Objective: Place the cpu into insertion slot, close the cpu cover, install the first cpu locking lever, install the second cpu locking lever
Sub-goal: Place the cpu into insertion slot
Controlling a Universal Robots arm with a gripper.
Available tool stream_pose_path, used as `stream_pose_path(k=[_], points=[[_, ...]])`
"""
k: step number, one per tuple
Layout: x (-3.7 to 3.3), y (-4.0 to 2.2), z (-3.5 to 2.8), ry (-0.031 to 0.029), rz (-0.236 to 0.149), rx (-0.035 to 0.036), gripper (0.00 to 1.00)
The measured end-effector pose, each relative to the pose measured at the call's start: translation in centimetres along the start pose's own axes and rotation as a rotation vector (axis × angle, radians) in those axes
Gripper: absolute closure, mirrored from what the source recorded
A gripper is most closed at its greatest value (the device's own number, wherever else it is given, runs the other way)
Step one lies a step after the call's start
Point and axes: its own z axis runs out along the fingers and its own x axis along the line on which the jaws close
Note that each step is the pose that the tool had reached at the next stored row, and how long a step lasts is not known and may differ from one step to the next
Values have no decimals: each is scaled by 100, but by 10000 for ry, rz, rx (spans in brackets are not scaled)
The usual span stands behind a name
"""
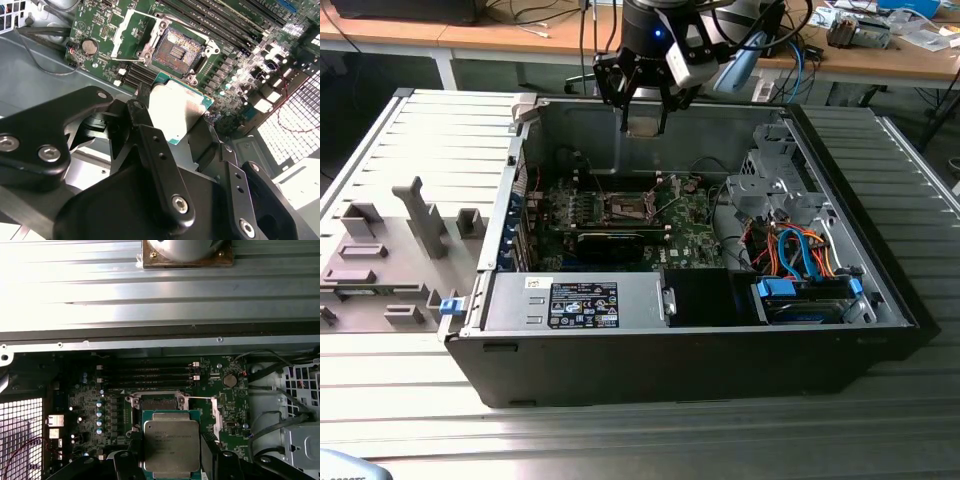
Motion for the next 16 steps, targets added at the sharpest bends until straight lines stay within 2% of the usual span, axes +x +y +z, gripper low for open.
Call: stream_pose_path(k=[10, 16], points=[[0, -1, 7, -1, 14, 0, 45], [0, -1, 8, -19, 212, -4, 45]])
